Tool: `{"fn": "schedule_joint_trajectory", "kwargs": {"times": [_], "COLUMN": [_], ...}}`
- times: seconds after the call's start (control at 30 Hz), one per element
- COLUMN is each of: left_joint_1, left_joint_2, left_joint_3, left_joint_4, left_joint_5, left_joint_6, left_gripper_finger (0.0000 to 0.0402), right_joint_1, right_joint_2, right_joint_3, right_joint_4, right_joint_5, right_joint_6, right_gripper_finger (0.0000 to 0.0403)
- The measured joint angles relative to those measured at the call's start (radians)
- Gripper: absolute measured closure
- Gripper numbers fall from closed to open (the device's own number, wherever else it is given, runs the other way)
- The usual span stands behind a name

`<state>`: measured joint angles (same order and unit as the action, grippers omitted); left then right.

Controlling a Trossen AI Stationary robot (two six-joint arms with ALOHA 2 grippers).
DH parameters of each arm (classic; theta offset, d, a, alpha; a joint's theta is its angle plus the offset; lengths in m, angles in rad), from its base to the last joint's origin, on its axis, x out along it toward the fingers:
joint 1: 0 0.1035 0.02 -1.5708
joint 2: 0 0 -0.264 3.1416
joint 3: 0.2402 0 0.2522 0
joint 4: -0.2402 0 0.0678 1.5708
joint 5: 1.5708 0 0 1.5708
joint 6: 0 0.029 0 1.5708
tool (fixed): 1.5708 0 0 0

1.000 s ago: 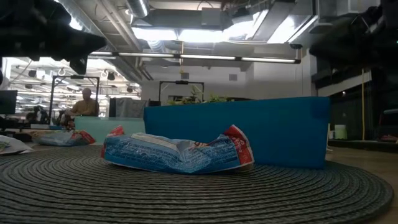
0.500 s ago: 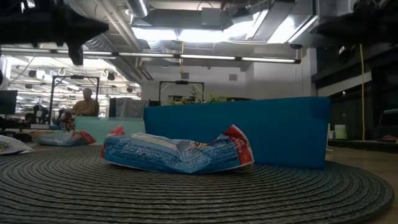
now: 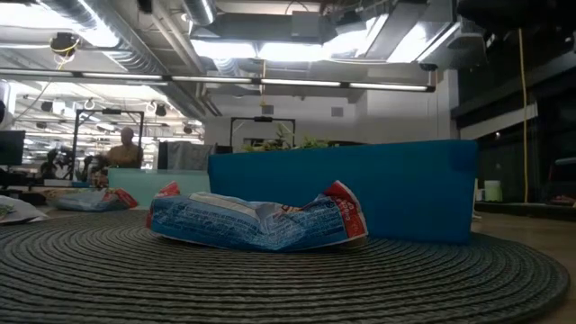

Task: Pick and place Granola Bars by type
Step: Put the red granola bar into the green bin

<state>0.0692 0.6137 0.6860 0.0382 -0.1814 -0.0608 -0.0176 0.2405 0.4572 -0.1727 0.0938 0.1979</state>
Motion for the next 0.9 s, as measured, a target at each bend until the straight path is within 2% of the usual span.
{"fn": "schedule_joint_trajectory", "kwargs": {"times": [0.1, 0.2, 0.33, 0.43, 0.57, 0.77, 0.9], "left_joint_1": [0.0, 0.0, 0.0, -0.005, -0.01, -0.01, -0.01], "left_joint_2": [0.084, 0.131, 0.158, 0.17, 0.175, 0.175, 0.175], "left_joint_3": [0.082, 0.106, 0.106, 0.106, 0.106, 0.106, 0.106], "left_joint_4": [-0.039, -0.085, -0.172, -0.261, -0.451, -0.779, -0.889], "left_joint_5": [0.0, -0.006, -0.011, -0.006, 0.027, 0.009, 0.023], "left_joint_6": [0.052, 0.064, 0.031, -0.057, -0.174, -0.2, -0.249], "left_gripper_finger": [0.0393, 0.0393, 0.0393, 0.0393, 0.0393, 0.0391, 0.0378], "right_joint_1": [0.0, 0.0, 0.0, 0.0, 0.0, 0.0, 0.0], "right_joint_2": [0.074, 0.135, 0.194, 0.217, 0.234, 0.245, 0.244], "right_joint_3": [0.064, 0.116, 0.158, 0.162, 0.162, 0.162, 0.162], "right_joint_4": [-0.028, -0.043, -0.042, -0.043, -0.043, -0.043, -0.043], "right_joint_5": [-0.027, -0.035, -0.036, -0.035, -0.036, -0.036, -0.036], "right_joint_6": [-0.04, -0.077, -0.132, -0.155, -0.151, -0.153, -0.152], "right_gripper_finger": [0.037, 0.037, 0.037, 0.037, 0.037, 0.037, 0.037]}}
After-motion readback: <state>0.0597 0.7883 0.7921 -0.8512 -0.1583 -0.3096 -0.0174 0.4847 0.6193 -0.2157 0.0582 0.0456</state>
